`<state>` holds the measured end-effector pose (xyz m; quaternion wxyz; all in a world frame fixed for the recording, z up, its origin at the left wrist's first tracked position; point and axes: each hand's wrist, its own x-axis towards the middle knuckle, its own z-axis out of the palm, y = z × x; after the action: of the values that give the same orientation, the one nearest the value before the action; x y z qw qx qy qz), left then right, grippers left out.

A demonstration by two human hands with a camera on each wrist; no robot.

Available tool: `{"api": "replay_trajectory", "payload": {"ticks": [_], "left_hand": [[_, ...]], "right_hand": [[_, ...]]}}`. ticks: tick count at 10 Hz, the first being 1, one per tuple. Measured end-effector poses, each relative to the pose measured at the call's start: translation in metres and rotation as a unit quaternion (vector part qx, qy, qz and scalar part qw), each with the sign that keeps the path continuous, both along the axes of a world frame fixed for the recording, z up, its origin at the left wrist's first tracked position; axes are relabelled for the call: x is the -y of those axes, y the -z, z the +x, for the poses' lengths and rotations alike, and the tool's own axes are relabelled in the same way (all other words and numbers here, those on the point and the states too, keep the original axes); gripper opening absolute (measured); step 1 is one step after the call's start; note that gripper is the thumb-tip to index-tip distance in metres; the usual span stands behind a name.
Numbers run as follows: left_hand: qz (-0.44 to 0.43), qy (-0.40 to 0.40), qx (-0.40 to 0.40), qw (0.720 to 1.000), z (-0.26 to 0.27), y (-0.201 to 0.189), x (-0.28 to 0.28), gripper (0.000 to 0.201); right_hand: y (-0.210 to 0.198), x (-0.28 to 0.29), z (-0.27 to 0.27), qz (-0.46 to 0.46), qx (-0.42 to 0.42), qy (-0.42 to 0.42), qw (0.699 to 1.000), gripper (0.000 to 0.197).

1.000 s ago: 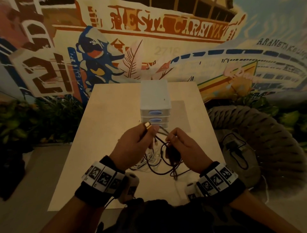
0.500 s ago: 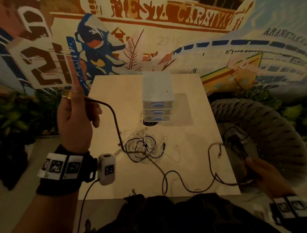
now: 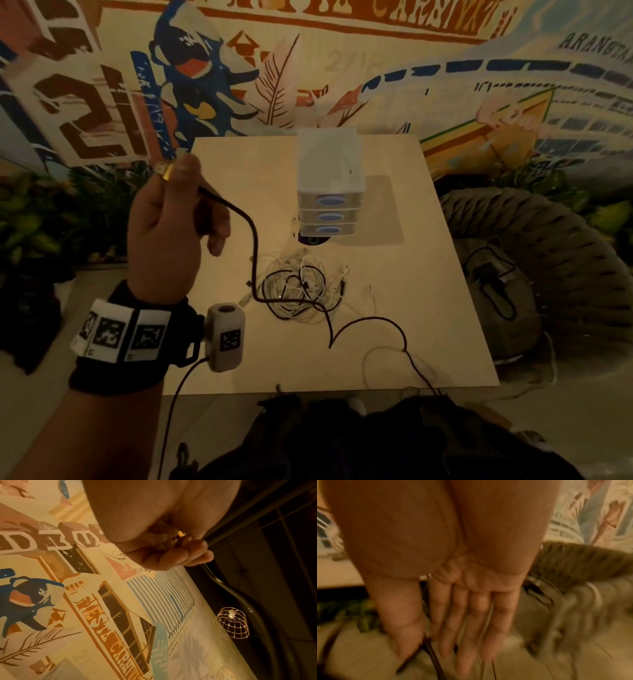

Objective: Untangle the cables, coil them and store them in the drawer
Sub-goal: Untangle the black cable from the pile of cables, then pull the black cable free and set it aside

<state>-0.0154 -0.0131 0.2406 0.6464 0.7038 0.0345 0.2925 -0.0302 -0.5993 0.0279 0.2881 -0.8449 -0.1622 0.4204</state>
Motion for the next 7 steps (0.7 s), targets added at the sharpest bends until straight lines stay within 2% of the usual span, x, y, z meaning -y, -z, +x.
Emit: {"api": "replay_trajectory", "payload": {"ticks": [1, 2, 3, 4, 5, 6, 7], "left_hand": [[0.012, 0.076, -0.016, 0.997, -0.002, -0.008, 0.011, 0.037], [0.033, 0.164, -0.06, 0.984, -0.001, -0.008, 0.018, 0.045], [0.095, 0.194, -0.063, 0.974, 0.003, -0.002, 0.025, 0.051], [0.106, 0.177, -0.055, 0.977, 0.007, 0.001, 0.025, 0.047], [0.115, 0.115, -0.04, 0.986, 0.009, 0.004, 0.014, 0.039], [0.094, 0.01, -0.013, 0.995, 0.007, 0.005, -0.003, 0.04], [0.073, -0.063, -0.009, 0.995, 0.005, 0.008, -0.021, 0.045]], "right_hand": [[-0.047, -0.153, 0.035, -0.152, 0.094, -0.172, 0.969, 0.012], [-0.116, -0.229, 0.055, -0.018, 0.163, -0.031, 0.986, 0.033], [-0.176, -0.291, 0.058, 0.207, 0.176, -0.045, 0.961, 0.061], [-0.191, -0.35, 0.057, 0.24, 0.079, -0.147, 0.956, 0.035], [-0.174, -0.378, 0.056, 0.242, -0.008, -0.129, 0.962, 0.046], [-0.14, -0.364, 0.062, 0.276, -0.039, -0.002, 0.96, 0.047], [-0.1, -0.323, 0.069, 0.243, -0.037, 0.084, 0.966, 0.049]]}}
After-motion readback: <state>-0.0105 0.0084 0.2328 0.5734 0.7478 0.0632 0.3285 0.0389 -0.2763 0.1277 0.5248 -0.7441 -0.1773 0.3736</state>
